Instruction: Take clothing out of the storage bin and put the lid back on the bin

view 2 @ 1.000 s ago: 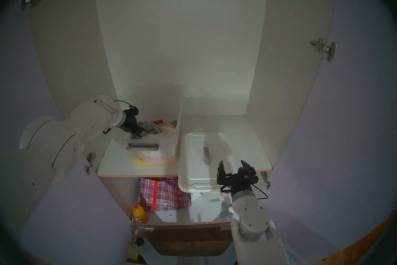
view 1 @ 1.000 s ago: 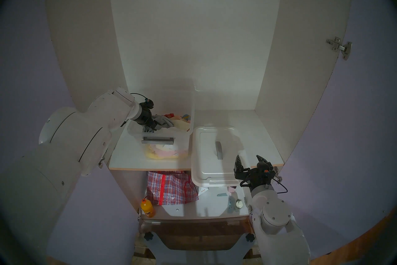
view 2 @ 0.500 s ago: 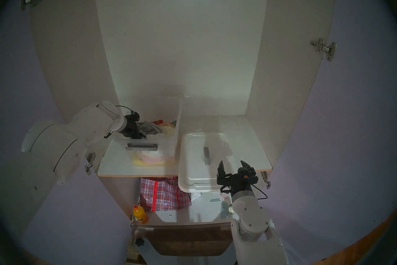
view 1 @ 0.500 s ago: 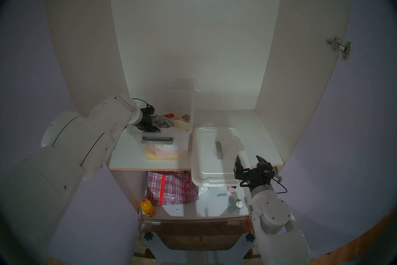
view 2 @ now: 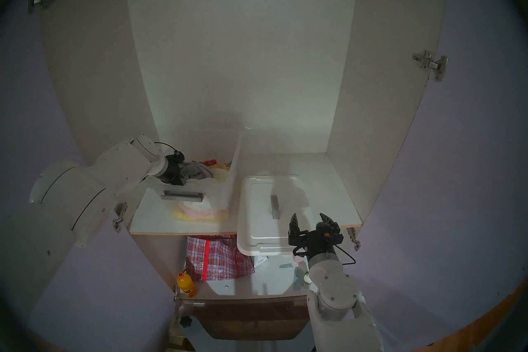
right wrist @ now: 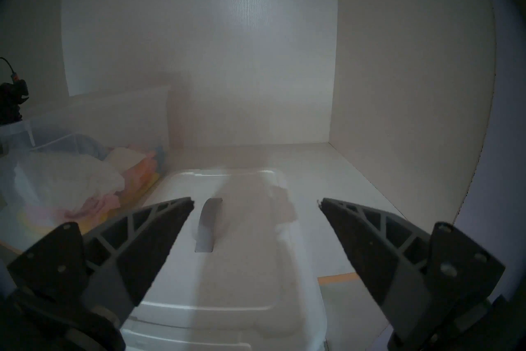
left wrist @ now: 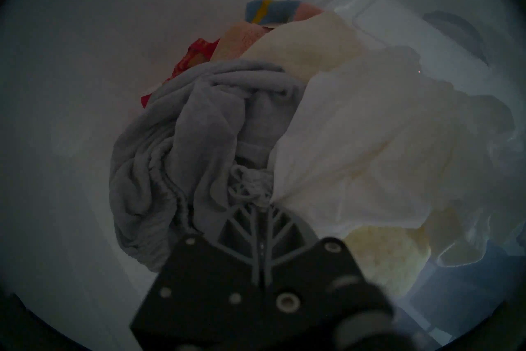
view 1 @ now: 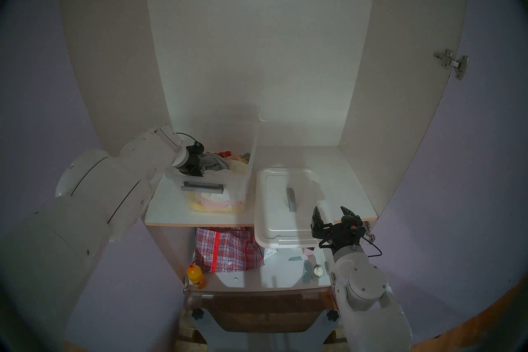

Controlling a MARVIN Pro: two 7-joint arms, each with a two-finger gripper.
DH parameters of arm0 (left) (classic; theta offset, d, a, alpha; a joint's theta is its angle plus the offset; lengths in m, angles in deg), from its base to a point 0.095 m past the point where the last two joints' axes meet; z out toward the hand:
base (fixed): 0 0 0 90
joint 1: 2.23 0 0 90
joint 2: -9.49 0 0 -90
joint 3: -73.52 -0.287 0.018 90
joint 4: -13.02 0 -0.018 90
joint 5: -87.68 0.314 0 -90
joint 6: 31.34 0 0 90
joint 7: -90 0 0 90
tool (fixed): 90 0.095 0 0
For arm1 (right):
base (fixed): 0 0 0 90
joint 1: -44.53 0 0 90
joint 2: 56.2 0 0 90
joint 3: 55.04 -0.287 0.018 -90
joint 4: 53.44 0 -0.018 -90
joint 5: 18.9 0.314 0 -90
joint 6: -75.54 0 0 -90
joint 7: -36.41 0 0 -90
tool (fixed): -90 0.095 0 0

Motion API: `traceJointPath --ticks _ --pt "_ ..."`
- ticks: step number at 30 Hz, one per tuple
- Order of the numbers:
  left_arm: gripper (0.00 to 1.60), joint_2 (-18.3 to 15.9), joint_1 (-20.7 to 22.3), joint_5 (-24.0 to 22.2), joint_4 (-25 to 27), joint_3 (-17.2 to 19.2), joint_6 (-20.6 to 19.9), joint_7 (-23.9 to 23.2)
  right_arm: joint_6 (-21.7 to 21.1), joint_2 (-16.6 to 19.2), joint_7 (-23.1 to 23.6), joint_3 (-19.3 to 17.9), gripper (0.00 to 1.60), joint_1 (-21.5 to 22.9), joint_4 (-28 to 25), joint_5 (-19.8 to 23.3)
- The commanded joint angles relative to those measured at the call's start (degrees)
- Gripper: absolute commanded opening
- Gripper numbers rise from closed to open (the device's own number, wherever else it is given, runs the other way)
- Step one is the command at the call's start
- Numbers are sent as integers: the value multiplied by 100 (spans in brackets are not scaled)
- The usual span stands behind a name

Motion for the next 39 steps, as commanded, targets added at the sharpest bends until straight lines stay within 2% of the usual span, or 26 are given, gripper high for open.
traceJointPath --ticks 1,4,5,7,19,20,21,22,23,39 --pt "0 -24 341 -3 93 22 -32 12 43 -5 2 9 160 63 -141 -2" --pt "0 -12 376 13 93 9 -40 12 44 -5 2 9 160 62 -144 -2" --pt "48 -7 381 32 90 -10 -46 20 44 -5 2 9 160 62 -145 -2" --pt "160 -13 377 27 79 -2 -37 39 44 -5 2 9 160 62 -146 -2" --pt "160 25 134 228 18 -194 23 330 42 -5 3 8 160 63 -143 -1" --pt "144 26 111 224 21 -189 40 366 43 -5 3 9 160 63 -143 -1" --pt "54 30 108 231 30 -199 52 388 43 -5 3 9 160 63 -143 -1" --pt "8 32 112 222 33 -189 50 397 42 -5 3 9 160 64 -143 -1" --pt "0 36 127 222 45 -190 53 415 42 -5 3 8 160 64 -142 -1" --pt "0 103 563 213 193 -123 42 565 44 -5 3 9 160 62 -151 -1"
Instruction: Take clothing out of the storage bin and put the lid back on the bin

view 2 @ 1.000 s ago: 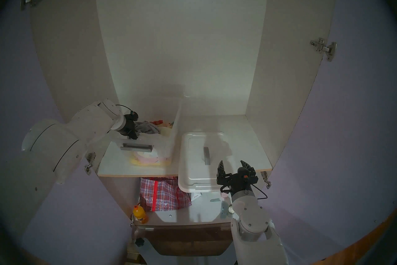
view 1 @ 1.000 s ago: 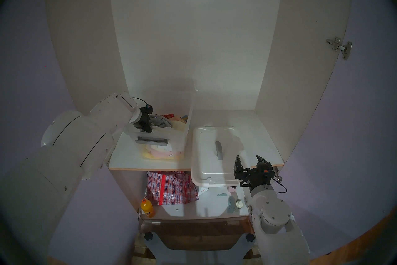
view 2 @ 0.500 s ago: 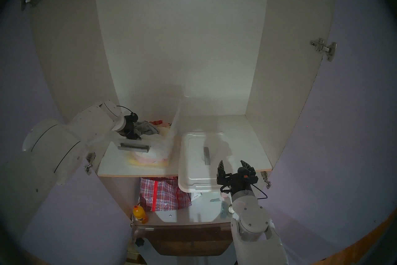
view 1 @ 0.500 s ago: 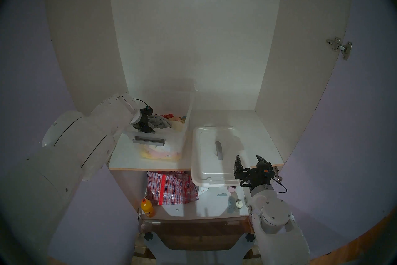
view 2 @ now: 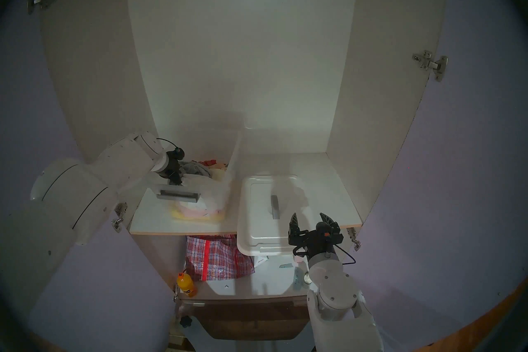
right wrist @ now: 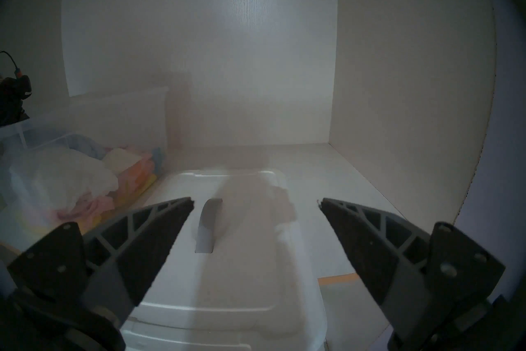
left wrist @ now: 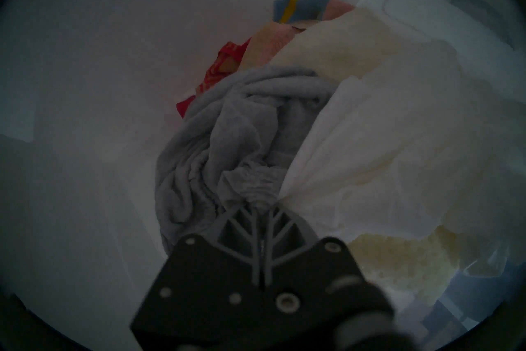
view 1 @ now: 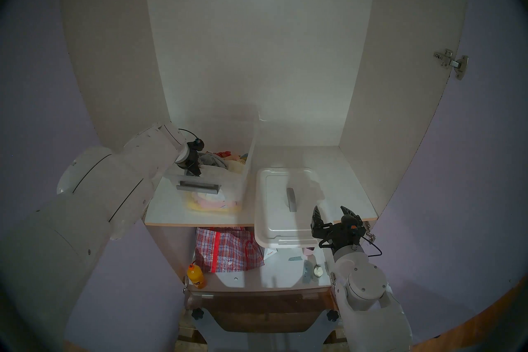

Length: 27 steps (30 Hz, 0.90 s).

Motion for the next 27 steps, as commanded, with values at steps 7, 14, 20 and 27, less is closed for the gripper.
traceJointPath --ticks 7,14,20,27 --pt "0 19 474 -36 139 80 28 57 45 -5 2 9 160 56 -154 -2" --pt "0 175 446 -297 71 403 0 -417 47 -5 3 10 160 50 -168 -3" --pt "0 285 745 -506 53 951 -174 -1294 46 -5 2 11 160 29 -207 -4" --pt "0 323 772 -447 -188 1151 -594 -2681 33 -4 0 13 160 -5 -265 -7"
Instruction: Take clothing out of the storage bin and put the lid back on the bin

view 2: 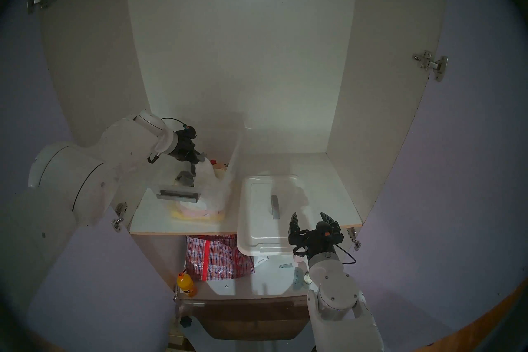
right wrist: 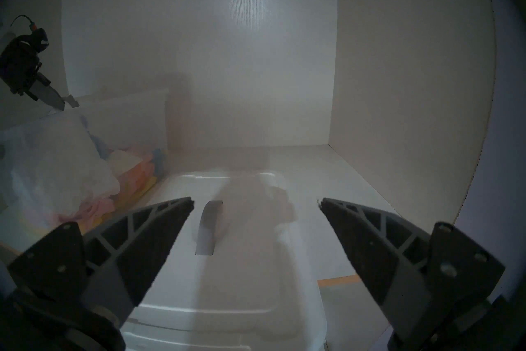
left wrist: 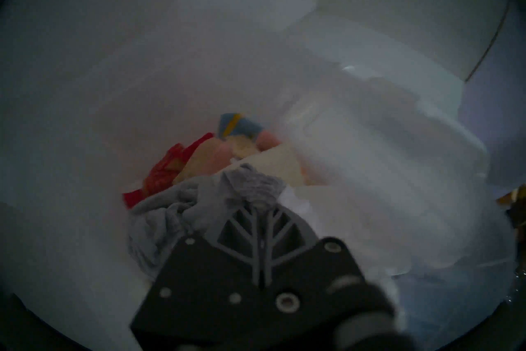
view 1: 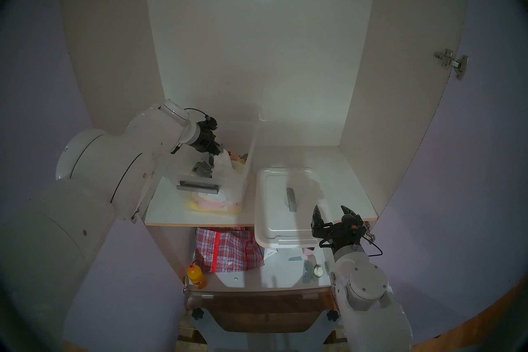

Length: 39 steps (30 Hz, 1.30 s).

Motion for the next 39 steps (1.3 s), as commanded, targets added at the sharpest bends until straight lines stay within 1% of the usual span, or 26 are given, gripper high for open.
traceJointPath --ticks 1,3,5,7,9,10,11,12,15,17,19,20,21,22,23,24,25,26,28,30,32,33,34,35,38,39 --pt "0 -13 250 13 -80 -53 -390 -731 30 -4 -1 12 160 23 -197 -8" --pt "0 -82 209 135 -92 -166 -429 -869 25 -4 -1 13 160 19 -204 -9" --pt "10 -157 128 57 -54 -80 -326 -752 24 -4 -1 13 160 18 -205 -8" --pt "0 -191 99 115 -25 -138 -285 -706 25 -4 -1 12 160 19 -204 -8" --pt "12 -223 72 165 -1 -187 -238 -683 26 -4 -1 12 160 20 -202 -8" --pt "12 -223 72 165 -1 -187 -238 -683 26 -4 -1 12 160 20 -202 -8" --pt "2 -237 45 136 13 -152 -204 -562 26 -4 0 12 160 20 -202 -8" --pt "0 -253 58 191 55 -203 -183 -302 28 -4 0 12 160 21 -198 -7" --pt "0 -259 85 189 84 -188 -139 -151 29 -4 0 12 160 22 -197 -7" --pt "47 -261 102 198 87 -188 -136 -118 29 -4 0 12 160 22 -197 -7" --pt "67 -262 95 248 82 -227 -138 -104 28 -4 0 12 160 22 -198 -7" --pt "145 -259 86 253 71 -225 -150 -113 28 -4 0 12 160 22 -198 -7" --pt "124 -261 55 217 81 -177 -84 -99 28 -4 0 12 160 21 -198 -7" --pt "120 -257 43 206 82 -157 -73 -71 28 -4 0 12 160 21 -199 -8" --pt "65 -254 39 206 81 -152 -65 -63 28 -4 0 12 160 21 -199 -8" --pt "65 -247 35 202 74 -143 -77 -46 28 -4 0 12 160 21 -199 -8" --pt "53 -242 35 218 73 -156 -79 -52 28 -4 0 12 160 21 -199 -8" --pt "21 -243 15 190 81 -121 -45 -4 28 -4 0 12 160 21 -199 -8" --pt "21 -236 13 194 82 -125 -45 10 27 -4 0 12 160 21 -199 -8" --pt "8 -216 24 213 82 -137 -63 17 28 -4 0 12 160 21 -199 -8" --pt "27 -196 38 236 101 -150 -64 137 27 -4 0 12 160 21 -199 -8" --pt "27 -196 38 236 101 -150 -64 137 27 -4 0 12 160 21 -199 -8" --pt "65 -196 58 241 108 -148 -60 146 28 -4 0 12 160 21 -199 -7" --pt "74 -196 68 246 118 -151 -51 183 28 -4 0 12 160 21 -198 -7" --pt "79 -206 116 282 158 -172 -32 335 29 -4 0 12 160 22 -196 -7" --pt "93 -212 127 306 167 -191 -26 375 29 -4 0 12 160 22 -196 -7"
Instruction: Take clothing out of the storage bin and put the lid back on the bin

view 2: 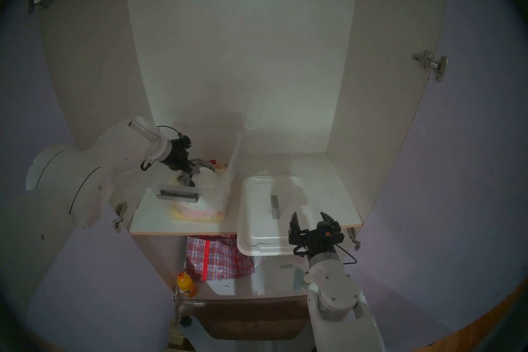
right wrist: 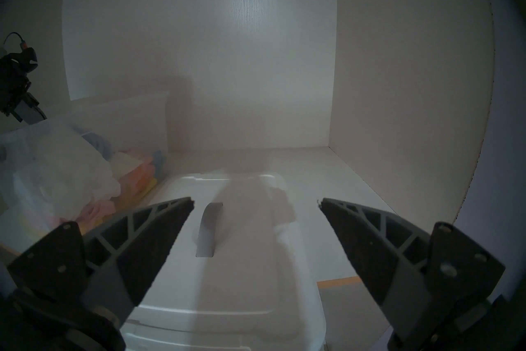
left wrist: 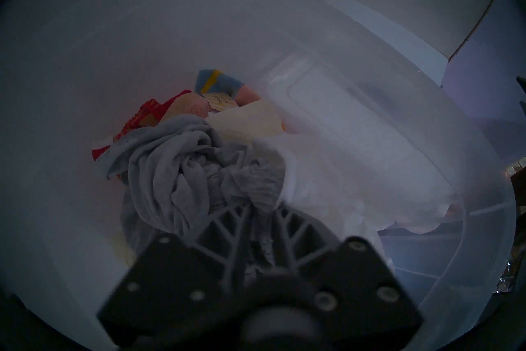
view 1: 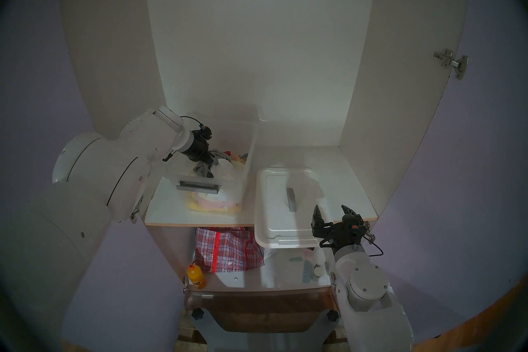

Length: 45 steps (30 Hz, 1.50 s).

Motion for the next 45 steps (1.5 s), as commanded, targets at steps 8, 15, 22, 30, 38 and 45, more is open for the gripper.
traceJointPath --ticks 8,15,22,30,38,45 --pt "48 -2 390 151 244 -91 124 627 29 -4 0 12 160 46 -153 -7" --pt "0 13 453 237 283 -136 239 833 28 -4 0 12 160 44 -157 -7" --pt "0 26 489 355 308 -202 345 1098 27 -4 0 12 160 42 -159 -8" --pt "0 -26 689 525 471 -379 436 1616 30 -4 1 11 160 47 -150 -6" --pt "0 35 760 550 570 -435 418 1521 27 -4 0 12 160 43 -159 -7" --pt "0 100 851 512 785 -395 327 1283 32 -5 1 11 160 51 -142 -6"
